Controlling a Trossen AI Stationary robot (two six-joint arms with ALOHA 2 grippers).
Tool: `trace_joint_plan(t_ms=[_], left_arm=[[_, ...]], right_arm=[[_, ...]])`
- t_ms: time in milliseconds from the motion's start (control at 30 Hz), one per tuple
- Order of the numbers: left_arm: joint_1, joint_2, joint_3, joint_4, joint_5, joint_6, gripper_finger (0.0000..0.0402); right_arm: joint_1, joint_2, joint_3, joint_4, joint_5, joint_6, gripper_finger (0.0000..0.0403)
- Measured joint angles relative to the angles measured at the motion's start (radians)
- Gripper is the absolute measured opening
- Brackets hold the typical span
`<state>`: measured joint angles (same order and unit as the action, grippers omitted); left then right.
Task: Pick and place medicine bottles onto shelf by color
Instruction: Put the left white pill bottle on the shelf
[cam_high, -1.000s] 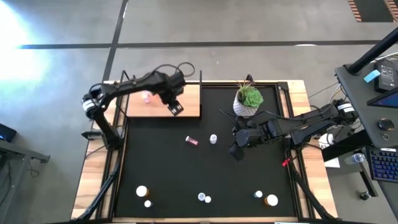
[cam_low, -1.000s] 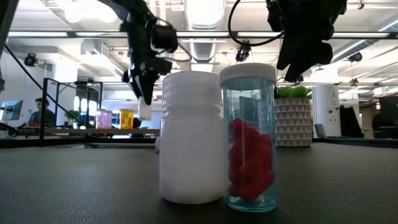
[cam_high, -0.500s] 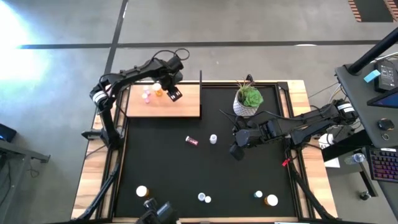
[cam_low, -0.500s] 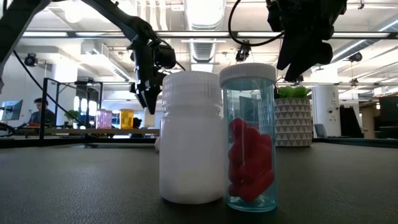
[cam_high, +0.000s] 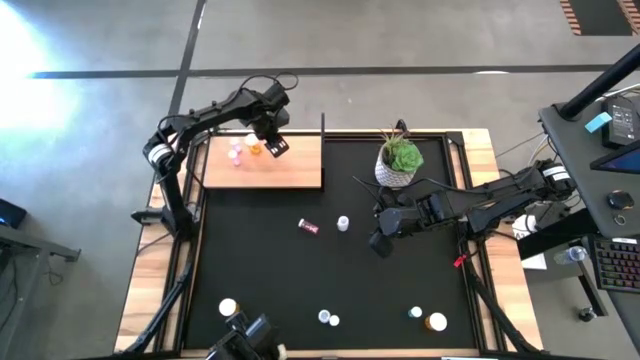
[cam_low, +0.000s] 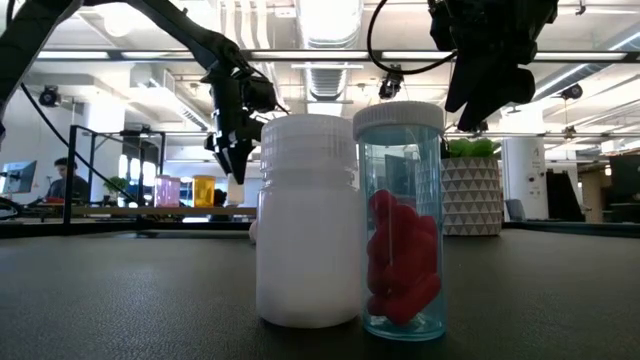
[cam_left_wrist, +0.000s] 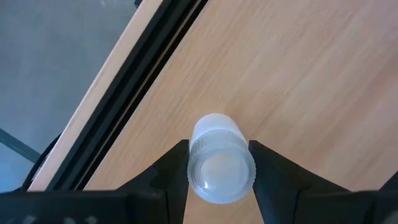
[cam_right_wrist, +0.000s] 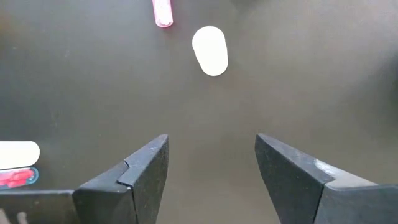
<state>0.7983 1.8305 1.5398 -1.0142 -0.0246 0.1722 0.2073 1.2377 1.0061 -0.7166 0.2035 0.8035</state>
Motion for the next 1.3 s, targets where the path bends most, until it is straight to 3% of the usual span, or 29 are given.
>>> trace_joint_plan(t_ms=[1300], left_arm=[[0.000, 0.000, -0.009, 0.011, 0.019, -0.001, 0.0147]], right_arm=[[0.000, 0.000, 0.000, 0.000, 0.000, 0.000, 0.0228]])
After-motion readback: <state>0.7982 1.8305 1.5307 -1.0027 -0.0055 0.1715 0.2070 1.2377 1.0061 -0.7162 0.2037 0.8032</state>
